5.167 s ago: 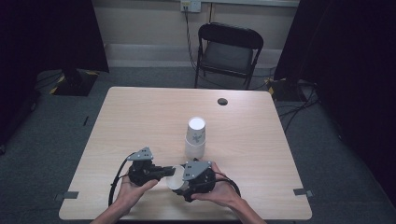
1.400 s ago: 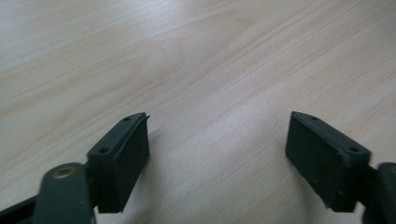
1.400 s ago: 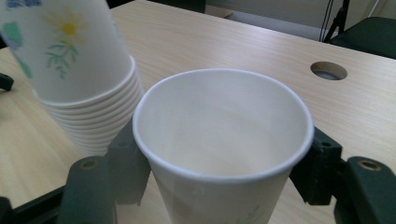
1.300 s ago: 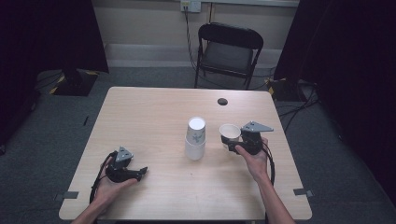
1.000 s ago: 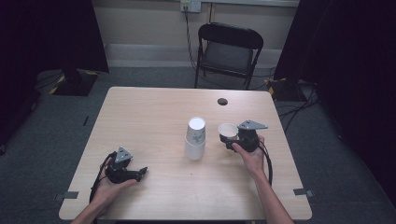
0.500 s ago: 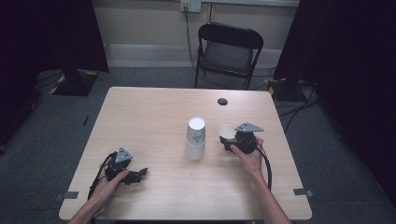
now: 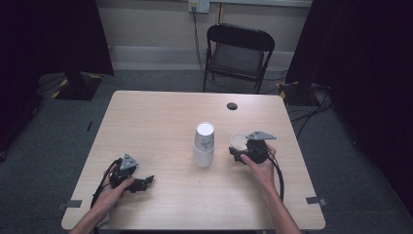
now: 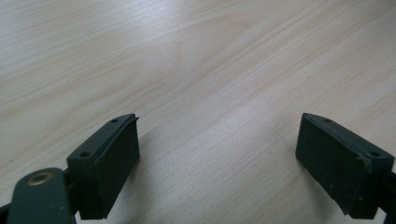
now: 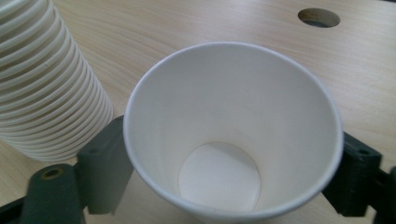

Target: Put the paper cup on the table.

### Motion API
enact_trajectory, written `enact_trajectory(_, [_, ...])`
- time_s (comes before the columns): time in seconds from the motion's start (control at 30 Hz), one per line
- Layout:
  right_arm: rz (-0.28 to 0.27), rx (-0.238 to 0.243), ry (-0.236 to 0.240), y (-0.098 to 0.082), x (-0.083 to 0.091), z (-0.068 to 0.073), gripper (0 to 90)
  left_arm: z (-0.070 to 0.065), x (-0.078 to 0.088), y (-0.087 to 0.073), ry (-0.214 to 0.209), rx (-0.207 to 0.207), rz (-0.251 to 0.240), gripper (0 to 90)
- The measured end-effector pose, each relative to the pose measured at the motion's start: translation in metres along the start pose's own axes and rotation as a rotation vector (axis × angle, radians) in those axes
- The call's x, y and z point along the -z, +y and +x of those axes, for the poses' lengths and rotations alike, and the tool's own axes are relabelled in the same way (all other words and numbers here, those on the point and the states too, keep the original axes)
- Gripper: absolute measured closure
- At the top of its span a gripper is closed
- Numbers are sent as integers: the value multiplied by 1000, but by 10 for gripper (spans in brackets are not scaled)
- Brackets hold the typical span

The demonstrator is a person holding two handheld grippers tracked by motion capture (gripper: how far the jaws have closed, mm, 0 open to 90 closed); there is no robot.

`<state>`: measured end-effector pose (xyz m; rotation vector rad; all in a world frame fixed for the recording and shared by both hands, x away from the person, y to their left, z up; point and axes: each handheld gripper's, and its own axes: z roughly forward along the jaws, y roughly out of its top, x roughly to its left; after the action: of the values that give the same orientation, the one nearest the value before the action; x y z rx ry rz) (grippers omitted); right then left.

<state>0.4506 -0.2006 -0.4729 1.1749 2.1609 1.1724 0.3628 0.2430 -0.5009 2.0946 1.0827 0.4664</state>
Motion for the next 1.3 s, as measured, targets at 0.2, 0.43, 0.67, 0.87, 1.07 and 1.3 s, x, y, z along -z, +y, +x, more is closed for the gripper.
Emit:
enact_trajectory(0.2, [-2,-22,25,1,2,1,153,1,0,0,-4,-4,0,130])
enact_trajectory(0.43, [-3,-51,16,2,11,-2,148,1,0,0,-9,-8,0,128])
enact_trajectory(0.67, [-15,-68,20,1,26,-3,146,2,0,0,-7,-12,2,122])
enact_trajectory(0.87, [-31,-55,31,-3,39,2,146,2,0,0,-6,-13,2,122])
enact_trajectory(1.07, [-23,-54,41,-11,52,4,146,2,0,0,-5,-13,2,121])
enact_trajectory(1.3, [4,-48,42,-26,73,7,147,2,-1,1,3,-11,7,106])
